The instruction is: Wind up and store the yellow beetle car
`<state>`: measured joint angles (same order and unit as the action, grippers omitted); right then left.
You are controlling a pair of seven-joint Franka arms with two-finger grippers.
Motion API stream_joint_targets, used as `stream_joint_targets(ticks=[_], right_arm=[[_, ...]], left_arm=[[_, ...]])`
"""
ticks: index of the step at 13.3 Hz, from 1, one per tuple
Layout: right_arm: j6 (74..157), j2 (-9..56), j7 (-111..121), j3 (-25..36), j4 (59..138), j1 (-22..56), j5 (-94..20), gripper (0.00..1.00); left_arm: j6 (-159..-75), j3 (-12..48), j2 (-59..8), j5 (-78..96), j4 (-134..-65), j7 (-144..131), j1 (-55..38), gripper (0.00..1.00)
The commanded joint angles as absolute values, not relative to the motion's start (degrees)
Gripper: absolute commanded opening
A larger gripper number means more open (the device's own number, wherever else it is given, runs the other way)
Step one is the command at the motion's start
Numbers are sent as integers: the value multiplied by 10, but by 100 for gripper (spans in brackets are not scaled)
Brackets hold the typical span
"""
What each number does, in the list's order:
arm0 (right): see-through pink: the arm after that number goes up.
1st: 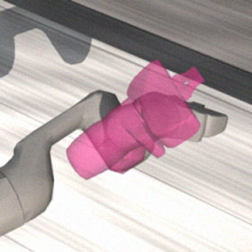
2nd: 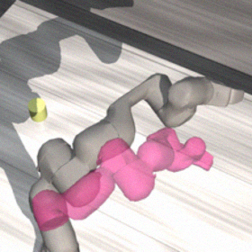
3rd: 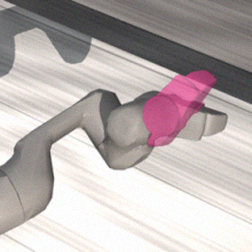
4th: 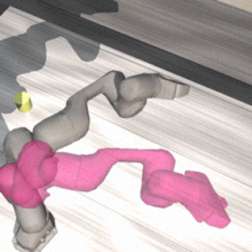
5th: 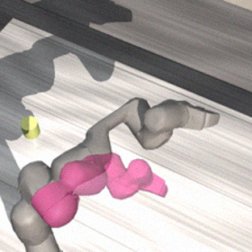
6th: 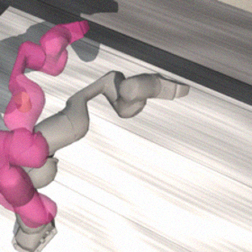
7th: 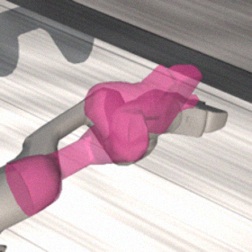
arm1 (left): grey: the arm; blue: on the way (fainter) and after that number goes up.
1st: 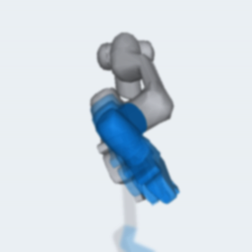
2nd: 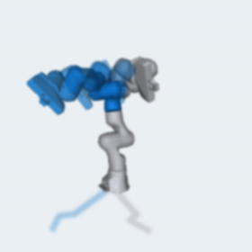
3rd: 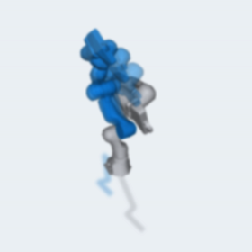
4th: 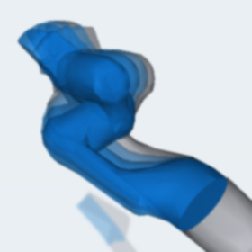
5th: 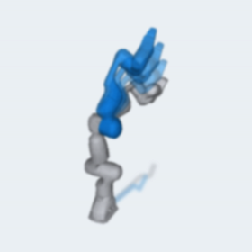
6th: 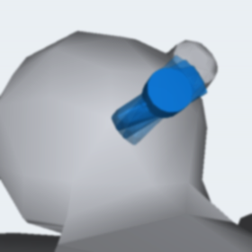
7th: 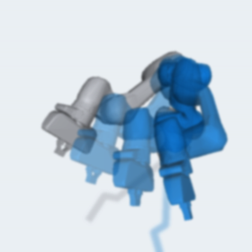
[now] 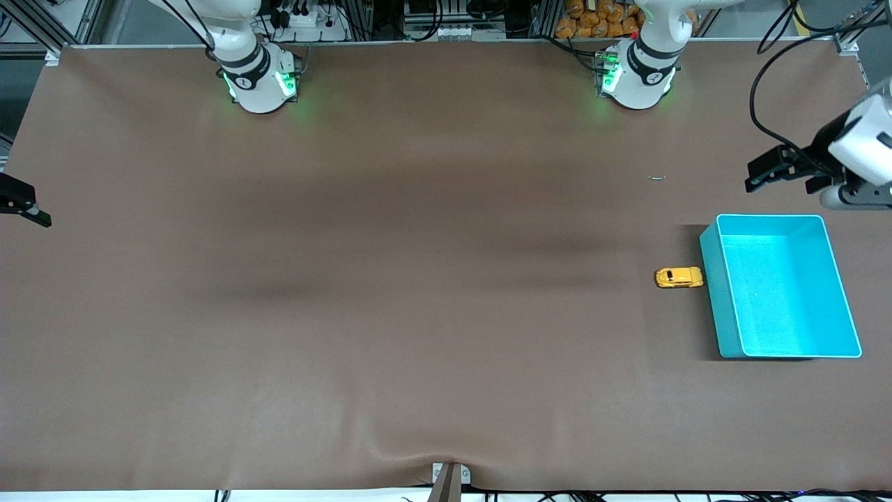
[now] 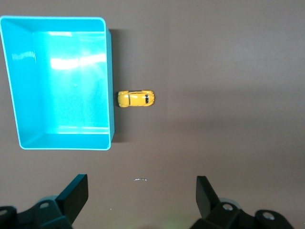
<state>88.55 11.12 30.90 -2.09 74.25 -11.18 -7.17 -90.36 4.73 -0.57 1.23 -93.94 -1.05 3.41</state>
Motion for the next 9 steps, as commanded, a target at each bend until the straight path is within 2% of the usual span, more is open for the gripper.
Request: stream_joint_targets(ticks=[1,6,9], right_arm=[[847,89,213,-25,746,-88,-70,100],[810,82,31,-25,758,-49,-35,100],[800,50,25,-24,800,-39,-11,100]], left_arm=[[-899,50,-25,20,-935,-11,44,100],[-911,57,-113,17,-938,-59,62,100],[-960,59,-134,19,-976,-135,59,100]])
